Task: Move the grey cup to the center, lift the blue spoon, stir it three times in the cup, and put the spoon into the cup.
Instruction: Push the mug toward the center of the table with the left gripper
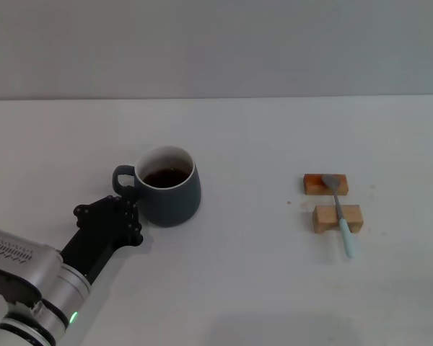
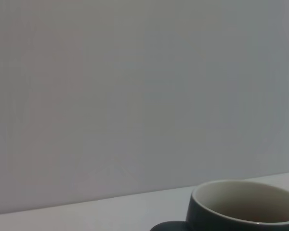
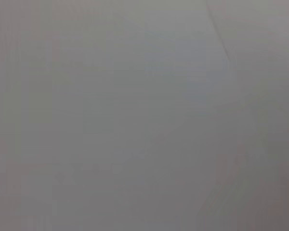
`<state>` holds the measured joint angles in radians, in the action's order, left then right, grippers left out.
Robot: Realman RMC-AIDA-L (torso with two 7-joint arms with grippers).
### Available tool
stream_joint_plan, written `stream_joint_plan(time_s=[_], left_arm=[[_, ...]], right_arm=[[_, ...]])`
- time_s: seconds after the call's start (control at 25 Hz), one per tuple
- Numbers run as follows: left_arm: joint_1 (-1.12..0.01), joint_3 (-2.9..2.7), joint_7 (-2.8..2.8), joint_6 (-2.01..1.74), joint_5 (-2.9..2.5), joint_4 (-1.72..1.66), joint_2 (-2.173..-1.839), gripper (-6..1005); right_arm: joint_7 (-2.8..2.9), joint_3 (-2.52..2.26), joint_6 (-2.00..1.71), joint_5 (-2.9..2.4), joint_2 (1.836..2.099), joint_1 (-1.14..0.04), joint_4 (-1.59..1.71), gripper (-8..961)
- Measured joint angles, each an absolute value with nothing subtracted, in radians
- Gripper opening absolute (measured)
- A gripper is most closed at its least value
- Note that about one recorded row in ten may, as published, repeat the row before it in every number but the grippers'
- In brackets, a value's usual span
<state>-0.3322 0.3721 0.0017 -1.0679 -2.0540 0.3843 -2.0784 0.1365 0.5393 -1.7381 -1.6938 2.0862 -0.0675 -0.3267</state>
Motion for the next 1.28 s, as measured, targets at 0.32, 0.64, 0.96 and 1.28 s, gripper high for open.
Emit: stream_joint_plan(time_s=[0.32,0.64,0.96,1.28], left_arm=[[-0.262,0.414,0.005,-1.137,-2.047,0.377,-2.070,-2],[-0.142,0.596,0.081,-1.194,-2.046,0.371,-2.067,-1],[-0.123,0.645,0.081,-1.208,-2.046,0.352,-2.065,-1],[-0.133,0.658,0.054,-1.204,-2.050,0.319,-2.063,-2]], right_arm=[[0.136,0.484,-1.736,-1.693,2.088,-0.073,-0.347,694],[0.128,0.368,-1.740,-1.695,2.085,-0.127,-0.387,694],[0.104,0.293,-1.723,-1.695,2.090,-0.169,-0.420,695],[-0.126,0.212,-1.717,-1.696,2.090,-0.167,-0.551,694]])
